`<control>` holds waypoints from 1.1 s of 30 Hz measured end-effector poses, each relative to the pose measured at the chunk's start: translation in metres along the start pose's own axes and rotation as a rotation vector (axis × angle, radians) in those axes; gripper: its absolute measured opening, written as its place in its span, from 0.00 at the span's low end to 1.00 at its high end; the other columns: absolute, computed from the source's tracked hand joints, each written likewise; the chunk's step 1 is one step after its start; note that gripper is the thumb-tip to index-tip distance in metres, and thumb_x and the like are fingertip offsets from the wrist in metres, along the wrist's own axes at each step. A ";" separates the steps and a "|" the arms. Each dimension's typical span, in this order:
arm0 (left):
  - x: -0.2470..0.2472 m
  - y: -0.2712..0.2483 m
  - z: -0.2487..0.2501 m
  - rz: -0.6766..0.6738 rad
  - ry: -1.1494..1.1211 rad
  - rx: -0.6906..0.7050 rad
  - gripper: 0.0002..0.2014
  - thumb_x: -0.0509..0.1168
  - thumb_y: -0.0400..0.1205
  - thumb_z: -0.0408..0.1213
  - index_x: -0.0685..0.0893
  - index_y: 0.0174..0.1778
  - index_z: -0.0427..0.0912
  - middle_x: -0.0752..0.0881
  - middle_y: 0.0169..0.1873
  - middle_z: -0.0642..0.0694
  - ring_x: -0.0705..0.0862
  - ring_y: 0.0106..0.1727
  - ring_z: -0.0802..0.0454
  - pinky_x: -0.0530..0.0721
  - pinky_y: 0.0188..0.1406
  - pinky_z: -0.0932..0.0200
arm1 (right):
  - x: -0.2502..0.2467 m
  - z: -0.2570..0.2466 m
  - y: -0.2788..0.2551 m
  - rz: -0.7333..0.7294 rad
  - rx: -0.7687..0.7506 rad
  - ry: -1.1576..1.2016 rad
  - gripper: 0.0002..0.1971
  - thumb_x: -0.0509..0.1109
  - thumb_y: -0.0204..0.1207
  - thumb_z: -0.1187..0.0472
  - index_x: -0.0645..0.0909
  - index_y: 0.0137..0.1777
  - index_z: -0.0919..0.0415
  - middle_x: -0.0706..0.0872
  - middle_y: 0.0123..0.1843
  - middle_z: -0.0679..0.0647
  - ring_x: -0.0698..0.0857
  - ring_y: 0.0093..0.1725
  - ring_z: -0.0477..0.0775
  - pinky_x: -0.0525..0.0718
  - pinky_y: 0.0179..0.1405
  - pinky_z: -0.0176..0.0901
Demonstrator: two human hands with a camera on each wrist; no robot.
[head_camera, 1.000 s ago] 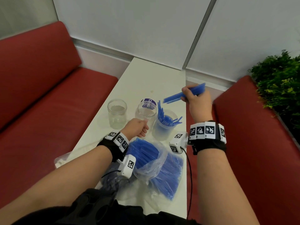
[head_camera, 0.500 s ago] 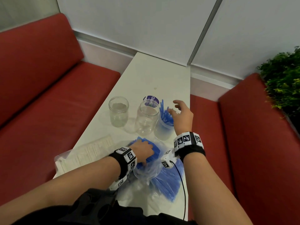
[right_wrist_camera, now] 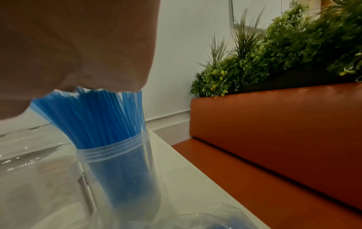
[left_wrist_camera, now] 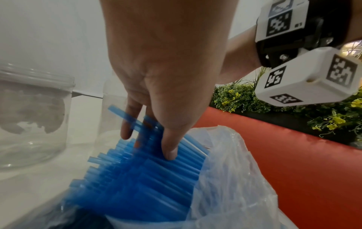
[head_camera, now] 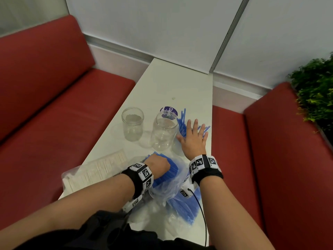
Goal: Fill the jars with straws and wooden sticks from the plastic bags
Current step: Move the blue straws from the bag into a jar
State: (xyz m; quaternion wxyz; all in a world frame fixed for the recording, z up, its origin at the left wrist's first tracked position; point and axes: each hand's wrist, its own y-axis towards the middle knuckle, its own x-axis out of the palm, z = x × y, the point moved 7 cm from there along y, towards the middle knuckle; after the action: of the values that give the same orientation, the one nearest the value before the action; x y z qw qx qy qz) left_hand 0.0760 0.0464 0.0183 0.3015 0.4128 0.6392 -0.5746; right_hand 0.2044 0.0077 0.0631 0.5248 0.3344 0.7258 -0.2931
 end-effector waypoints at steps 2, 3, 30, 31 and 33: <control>-0.002 0.000 -0.002 0.000 0.037 -0.044 0.15 0.54 0.89 0.30 0.78 0.70 0.40 0.82 0.67 0.43 0.80 0.68 0.42 0.77 0.67 0.46 | -0.021 -0.002 -0.006 0.219 -0.037 0.138 0.30 0.55 0.91 0.56 0.52 0.90 0.54 0.47 0.91 0.59 0.40 0.89 0.70 0.36 0.87 0.64; -0.003 0.000 -0.004 -0.012 0.048 -0.066 0.15 0.54 0.89 0.31 0.77 0.71 0.41 0.81 0.69 0.43 0.79 0.69 0.42 0.76 0.68 0.45 | -0.034 -0.003 -0.013 0.346 -0.063 0.232 0.28 0.57 0.88 0.66 0.62 0.87 0.56 0.57 0.90 0.61 0.47 0.89 0.70 0.40 0.88 0.63; -0.161 -0.068 -0.025 0.143 0.022 -0.206 0.07 0.62 0.84 0.34 0.84 0.53 0.42 0.81 0.41 0.51 0.80 0.44 0.50 0.73 0.42 0.54 | 0.022 -0.030 -0.071 -0.180 -0.087 0.684 0.26 0.73 0.82 0.63 0.79 0.21 0.45 0.76 0.17 0.38 0.74 0.20 0.33 0.70 0.28 0.30; -0.175 -0.074 -0.028 0.188 -0.015 -0.207 0.05 0.65 0.83 0.39 0.84 0.48 0.42 0.79 0.36 0.52 0.79 0.38 0.52 0.73 0.37 0.55 | 0.016 -0.033 -0.071 -0.129 -0.106 0.788 0.22 0.72 0.81 0.60 0.80 0.25 0.44 0.77 0.18 0.39 0.76 0.21 0.33 0.73 0.30 0.33; -0.203 -0.083 -0.039 0.331 -0.155 -0.187 0.18 0.67 0.80 0.55 0.81 0.34 0.45 0.78 0.28 0.51 0.78 0.29 0.52 0.71 0.29 0.58 | 0.001 -0.039 -0.072 -0.093 -0.131 0.959 0.14 0.71 0.76 0.51 0.80 0.27 0.43 0.78 0.20 0.40 0.77 0.23 0.35 0.75 0.32 0.33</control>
State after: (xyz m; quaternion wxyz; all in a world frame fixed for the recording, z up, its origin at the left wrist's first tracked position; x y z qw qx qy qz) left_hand 0.1035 0.0483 0.2390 0.4770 0.4371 0.5881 -0.4853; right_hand 0.1248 -0.0050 0.0785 0.1376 0.3651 0.9170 -0.0829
